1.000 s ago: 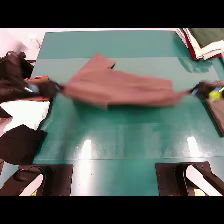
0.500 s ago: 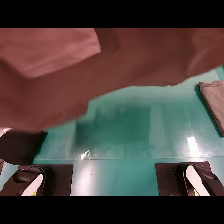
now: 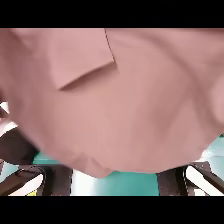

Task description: Fold the shirts.

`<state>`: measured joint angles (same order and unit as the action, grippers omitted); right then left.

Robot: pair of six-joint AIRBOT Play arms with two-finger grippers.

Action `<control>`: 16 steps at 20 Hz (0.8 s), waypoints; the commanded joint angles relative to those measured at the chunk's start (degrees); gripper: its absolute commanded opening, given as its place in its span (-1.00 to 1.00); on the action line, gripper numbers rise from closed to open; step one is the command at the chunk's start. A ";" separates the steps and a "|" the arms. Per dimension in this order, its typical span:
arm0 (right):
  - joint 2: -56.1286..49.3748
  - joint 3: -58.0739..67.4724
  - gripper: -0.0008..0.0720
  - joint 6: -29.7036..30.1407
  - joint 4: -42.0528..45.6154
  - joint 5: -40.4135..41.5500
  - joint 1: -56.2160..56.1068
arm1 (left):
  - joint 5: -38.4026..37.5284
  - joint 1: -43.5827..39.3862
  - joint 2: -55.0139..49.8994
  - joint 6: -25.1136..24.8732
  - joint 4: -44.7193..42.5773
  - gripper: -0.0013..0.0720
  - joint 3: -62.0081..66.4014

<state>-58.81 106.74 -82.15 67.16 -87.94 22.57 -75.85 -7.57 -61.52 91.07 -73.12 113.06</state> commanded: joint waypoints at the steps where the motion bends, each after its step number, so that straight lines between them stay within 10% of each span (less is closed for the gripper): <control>1: -9.84 -11.13 -0.94 -0.22 5.90 -1.62 -5.51 | -4.35 0.07 -12.90 -0.66 -0.31 -0.90 -5.66; 11: -37.55 -1.79 -0.94 -0.55 7.87 3.87 -12.83 | 13.99 0.63 -34.32 -2.19 0.31 -0.90 -12.74; 16: -38.86 2.43 -0.94 -0.48 7.93 1.97 -12.46 | 8.52 6.32 -34.40 -8.11 6.99 -0.90 -12.66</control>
<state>-96.09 107.13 -82.61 74.70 -84.71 10.22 -64.95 -3.79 -95.20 86.85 -69.87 100.51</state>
